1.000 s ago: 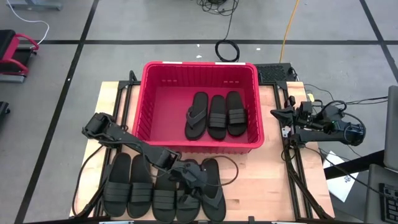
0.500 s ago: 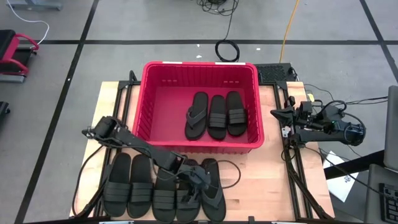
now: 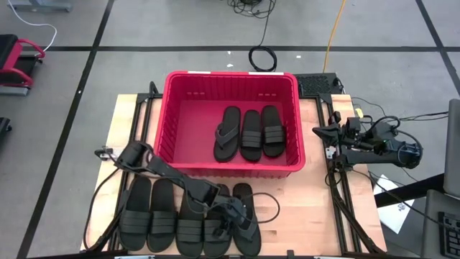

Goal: Pick and place slides into bin
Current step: Put the flip flop into the bin

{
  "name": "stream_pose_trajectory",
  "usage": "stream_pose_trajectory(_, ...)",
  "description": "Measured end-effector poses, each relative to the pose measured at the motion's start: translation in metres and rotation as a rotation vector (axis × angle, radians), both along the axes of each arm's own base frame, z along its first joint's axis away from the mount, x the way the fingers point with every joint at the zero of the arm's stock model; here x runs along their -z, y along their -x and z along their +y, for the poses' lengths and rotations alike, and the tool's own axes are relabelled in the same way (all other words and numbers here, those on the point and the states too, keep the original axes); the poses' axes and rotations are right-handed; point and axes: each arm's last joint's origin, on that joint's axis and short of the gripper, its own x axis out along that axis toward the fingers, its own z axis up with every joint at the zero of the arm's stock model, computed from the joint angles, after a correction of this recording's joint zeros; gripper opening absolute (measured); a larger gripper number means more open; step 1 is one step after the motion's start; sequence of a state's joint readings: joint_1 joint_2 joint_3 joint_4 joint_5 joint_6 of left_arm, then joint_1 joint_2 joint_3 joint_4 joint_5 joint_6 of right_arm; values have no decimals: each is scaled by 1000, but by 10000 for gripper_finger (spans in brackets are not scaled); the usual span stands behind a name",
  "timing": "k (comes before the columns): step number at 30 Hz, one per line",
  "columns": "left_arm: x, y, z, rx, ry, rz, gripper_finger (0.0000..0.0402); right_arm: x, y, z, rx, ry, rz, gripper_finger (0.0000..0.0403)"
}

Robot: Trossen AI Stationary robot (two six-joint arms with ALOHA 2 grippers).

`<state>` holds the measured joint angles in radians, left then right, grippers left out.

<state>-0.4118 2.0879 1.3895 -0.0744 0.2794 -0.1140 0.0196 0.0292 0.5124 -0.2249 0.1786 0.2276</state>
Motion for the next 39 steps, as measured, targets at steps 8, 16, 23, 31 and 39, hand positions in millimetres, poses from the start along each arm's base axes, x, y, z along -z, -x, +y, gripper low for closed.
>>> stream_pose_trajectory(8, 4, -1, -1, 100, 9, -29, 139, 0, 0, 0, 0, 0, 2, 0)
stream_pose_trajectory(16, -26, -8, -10, 240, -43, -92, 10, 1, 0, 0, 1, 0, 5, 0)
stream_pose_trajectory(23, -89, -14, -15, 374, -139, -102, 3, 0, 0, 0, 2, 3, 5, 0)
stream_pose_trajectory(31, -167, 13, -11, 469, -200, 55, 1, 4, -1, 0, 3, 4, 46, 0)
stream_pose_trajectory(39, -230, 74, 13, 411, -396, 213, 1, 5, -1, 0, 5, 4, 51, 0)
